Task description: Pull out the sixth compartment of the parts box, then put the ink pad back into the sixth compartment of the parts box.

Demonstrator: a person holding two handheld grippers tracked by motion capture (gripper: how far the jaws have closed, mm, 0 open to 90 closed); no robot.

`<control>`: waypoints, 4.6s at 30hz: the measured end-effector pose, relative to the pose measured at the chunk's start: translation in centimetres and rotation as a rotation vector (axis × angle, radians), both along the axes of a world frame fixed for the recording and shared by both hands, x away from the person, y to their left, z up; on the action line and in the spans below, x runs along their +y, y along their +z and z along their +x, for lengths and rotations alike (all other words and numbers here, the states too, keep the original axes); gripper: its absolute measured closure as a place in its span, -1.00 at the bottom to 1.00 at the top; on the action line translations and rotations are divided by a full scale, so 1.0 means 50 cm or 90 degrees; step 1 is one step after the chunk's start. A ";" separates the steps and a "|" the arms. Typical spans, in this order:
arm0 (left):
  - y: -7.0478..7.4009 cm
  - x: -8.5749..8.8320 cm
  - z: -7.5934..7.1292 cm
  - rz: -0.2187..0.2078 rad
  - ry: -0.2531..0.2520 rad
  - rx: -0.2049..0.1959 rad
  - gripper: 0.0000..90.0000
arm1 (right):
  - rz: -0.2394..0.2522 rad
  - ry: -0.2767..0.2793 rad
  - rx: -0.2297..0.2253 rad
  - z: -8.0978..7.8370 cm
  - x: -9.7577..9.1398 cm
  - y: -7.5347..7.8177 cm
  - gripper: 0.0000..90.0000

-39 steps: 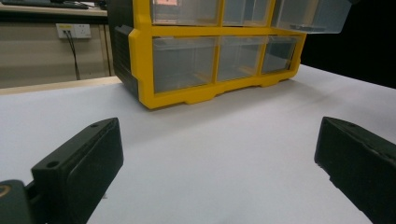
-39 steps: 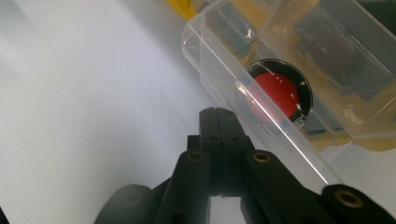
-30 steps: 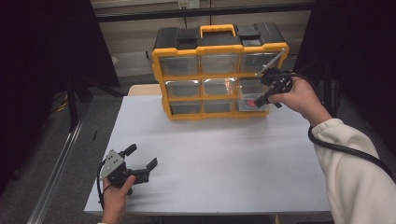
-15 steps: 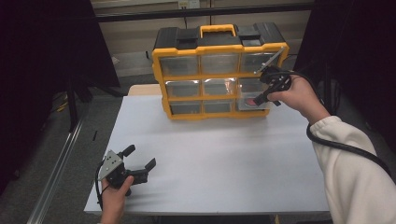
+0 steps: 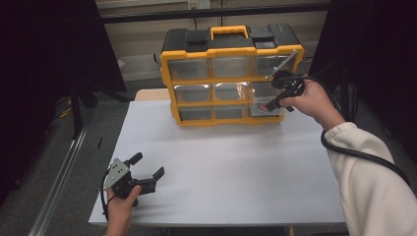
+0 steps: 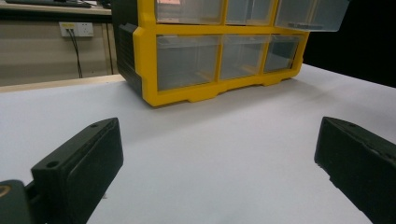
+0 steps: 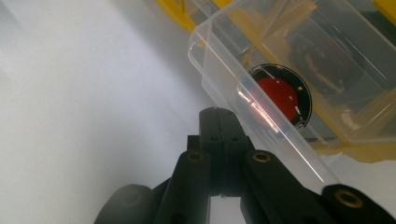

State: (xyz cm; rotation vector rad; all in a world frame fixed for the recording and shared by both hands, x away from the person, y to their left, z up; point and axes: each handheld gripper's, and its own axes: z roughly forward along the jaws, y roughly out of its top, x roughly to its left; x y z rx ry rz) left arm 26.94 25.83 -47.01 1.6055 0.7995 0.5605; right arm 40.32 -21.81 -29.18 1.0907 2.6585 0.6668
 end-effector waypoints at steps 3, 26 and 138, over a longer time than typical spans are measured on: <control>0.001 -0.001 -0.001 0.001 0.006 -0.003 -0.97 | 0.002 -0.005 -0.001 -0.001 -0.001 0.001 1.00; 0.000 0.010 -0.011 -0.011 0.018 0.003 -0.97 | -0.009 -0.003 -0.008 0.019 0.008 0.009 1.00; 0.005 0.003 0.001 -0.009 0.011 -0.004 -0.97 | 0.007 -0.042 -0.053 0.047 -0.012 0.021 1.00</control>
